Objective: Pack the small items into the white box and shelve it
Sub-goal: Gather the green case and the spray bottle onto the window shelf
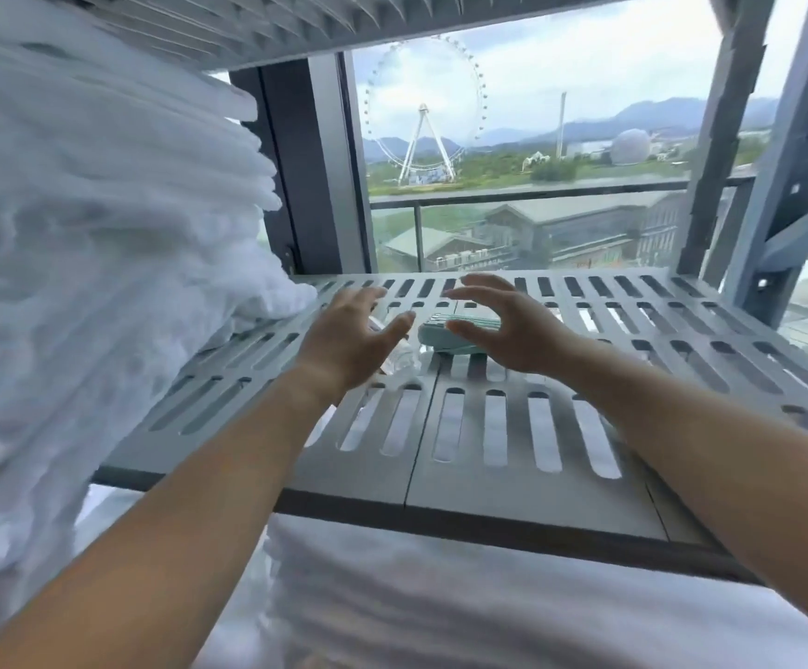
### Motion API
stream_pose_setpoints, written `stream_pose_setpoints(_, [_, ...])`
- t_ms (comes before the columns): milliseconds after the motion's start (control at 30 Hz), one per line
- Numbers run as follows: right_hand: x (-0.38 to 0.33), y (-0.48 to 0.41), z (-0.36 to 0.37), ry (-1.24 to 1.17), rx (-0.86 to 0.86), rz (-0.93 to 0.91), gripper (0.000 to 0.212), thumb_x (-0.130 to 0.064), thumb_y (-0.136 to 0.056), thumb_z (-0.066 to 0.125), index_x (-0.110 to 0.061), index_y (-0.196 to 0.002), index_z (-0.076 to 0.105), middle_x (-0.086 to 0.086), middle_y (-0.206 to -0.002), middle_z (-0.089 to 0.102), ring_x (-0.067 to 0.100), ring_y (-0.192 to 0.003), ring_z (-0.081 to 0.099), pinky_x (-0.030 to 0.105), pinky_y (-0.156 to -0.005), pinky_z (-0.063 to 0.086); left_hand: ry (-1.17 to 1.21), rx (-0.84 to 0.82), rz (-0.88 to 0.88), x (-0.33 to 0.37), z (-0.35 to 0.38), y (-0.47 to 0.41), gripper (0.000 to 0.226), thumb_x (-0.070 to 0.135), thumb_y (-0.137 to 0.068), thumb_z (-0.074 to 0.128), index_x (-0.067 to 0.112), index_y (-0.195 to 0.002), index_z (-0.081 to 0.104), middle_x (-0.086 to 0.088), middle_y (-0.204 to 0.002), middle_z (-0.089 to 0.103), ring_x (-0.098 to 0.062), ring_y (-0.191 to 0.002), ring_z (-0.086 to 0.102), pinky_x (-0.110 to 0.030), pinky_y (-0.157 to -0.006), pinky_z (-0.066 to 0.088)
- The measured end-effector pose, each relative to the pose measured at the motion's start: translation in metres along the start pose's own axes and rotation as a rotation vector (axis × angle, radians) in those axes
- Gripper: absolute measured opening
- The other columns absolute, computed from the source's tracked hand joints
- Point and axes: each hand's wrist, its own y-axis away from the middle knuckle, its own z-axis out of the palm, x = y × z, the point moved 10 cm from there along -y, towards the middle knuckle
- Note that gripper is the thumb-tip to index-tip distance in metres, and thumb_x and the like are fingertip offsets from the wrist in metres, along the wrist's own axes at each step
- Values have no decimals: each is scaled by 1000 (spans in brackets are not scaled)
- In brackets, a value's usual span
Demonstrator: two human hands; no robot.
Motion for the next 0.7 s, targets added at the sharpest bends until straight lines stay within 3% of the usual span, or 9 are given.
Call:
stream_pose_setpoints(67, [6,0,5,-34,-7,47,41,-40,-88,54,-27,-127,52,2,-144,41,17,-131,39,28,-107,26,61,27,-20,-9,3,-4,60,57,-86,43,19,-133,44,-7,-142,40,-20,-126,41,-36,-98,33])
stream_pose_setpoints(167, [13,3,16,11,-77,94,41,-40,-88,53,-29,-128,51,-1,-143,42,18,-126,43,25,-102,29,140,-65,-86,-23,25,-1,58,53,-88,42,19,-135,41,-8,-143,36,-18,-118,47,-36,-94,35])
stream_pose_setpoints(300, [13,4,18,81,-82,106,43,-44,-86,54,-32,-127,52,1,-128,53,22,-114,50,32,-95,39,201,-94,-81,-24,28,1,55,49,-90,42,19,-135,41,-7,-142,37,-16,-113,48,-34,-92,36])
stream_pose_setpoints(433, [11,10,15,147,-69,160,47,-50,-84,54,-36,-128,49,3,-125,50,23,-114,47,37,-97,39,224,-124,-6,-12,26,6,50,45,-91,44,19,-134,44,-3,-140,40,-7,-101,43,-26,-84,31])
stream_pose_setpoints(700, [7,21,6,77,-69,215,50,-48,-82,59,-34,-128,48,3,-133,46,21,-121,44,31,-97,34,288,-107,-25,-14,14,11,43,42,-87,54,19,-124,54,-4,-126,53,-10,-95,48,-27,-79,33])
